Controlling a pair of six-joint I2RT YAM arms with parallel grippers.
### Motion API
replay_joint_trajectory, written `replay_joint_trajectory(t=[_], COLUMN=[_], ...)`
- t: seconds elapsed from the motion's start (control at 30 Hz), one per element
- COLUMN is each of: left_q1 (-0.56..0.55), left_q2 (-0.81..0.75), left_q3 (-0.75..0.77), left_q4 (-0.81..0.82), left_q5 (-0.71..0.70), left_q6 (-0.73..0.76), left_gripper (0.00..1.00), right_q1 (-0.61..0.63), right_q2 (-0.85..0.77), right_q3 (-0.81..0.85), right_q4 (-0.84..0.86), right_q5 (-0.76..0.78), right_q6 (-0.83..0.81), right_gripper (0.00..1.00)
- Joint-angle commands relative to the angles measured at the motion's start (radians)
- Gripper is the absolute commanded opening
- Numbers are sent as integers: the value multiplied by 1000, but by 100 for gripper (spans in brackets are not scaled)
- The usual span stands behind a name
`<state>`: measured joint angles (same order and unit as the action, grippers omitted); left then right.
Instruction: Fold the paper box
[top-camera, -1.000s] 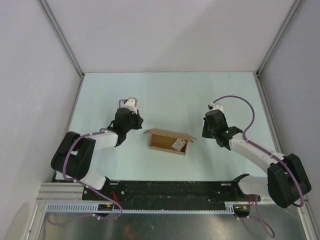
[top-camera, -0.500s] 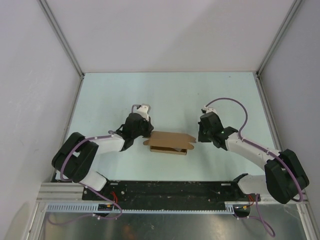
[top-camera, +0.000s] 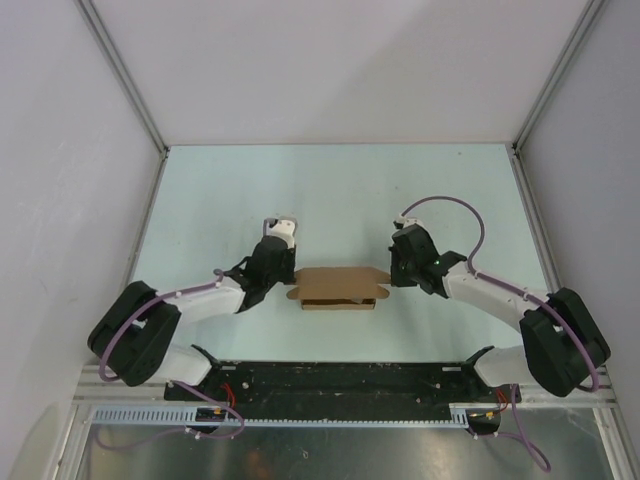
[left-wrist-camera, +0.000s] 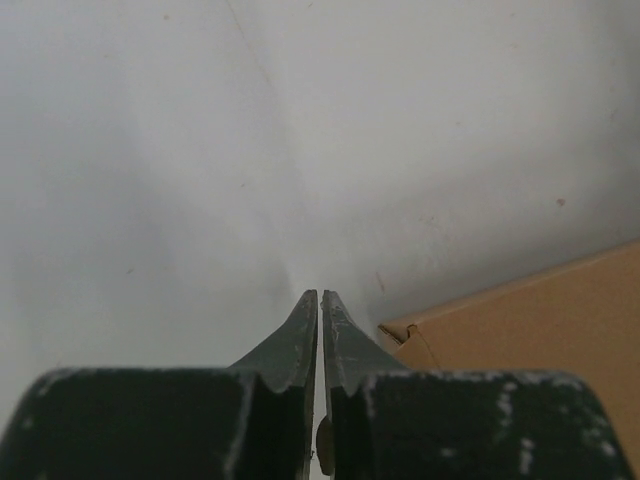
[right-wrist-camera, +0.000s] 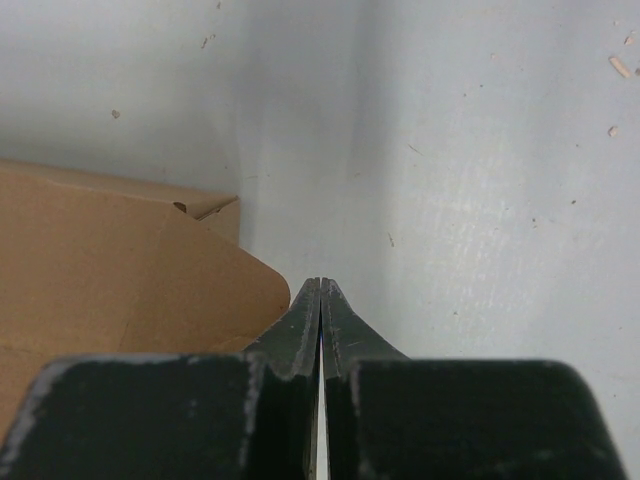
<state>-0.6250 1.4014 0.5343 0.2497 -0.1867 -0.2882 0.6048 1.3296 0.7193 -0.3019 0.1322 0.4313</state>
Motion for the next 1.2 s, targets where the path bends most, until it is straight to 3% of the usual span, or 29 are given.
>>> replay_joint_trajectory(t=[0.0, 0.47, 0.67, 1.0, 1.17], left_q1=[-18, -19, -19, -24, -36], left_q2=[-59, -165, -212, -93, -116], left_q3=[55, 52, 46, 99, 87], left_q4=[-127, -314, -337, -329, -326], left_q5=[-146, -217, -174, -86, -59], left_q6=[-5, -20, -23, -12, -11], left_gripper=[9, 13, 12, 10, 6], right_q1=[4, -5, -17, -14, -11], right_q2=[34, 66, 71, 79, 74], right_q3=[58, 80, 86, 86, 86], right_q4=[4, -16, -17, -9, -9], right_q5=[-3, 24, 9, -25, -32], right_q6=[-16, -28, -37, -42, -42], right_gripper=[0, 0, 0, 0, 0])
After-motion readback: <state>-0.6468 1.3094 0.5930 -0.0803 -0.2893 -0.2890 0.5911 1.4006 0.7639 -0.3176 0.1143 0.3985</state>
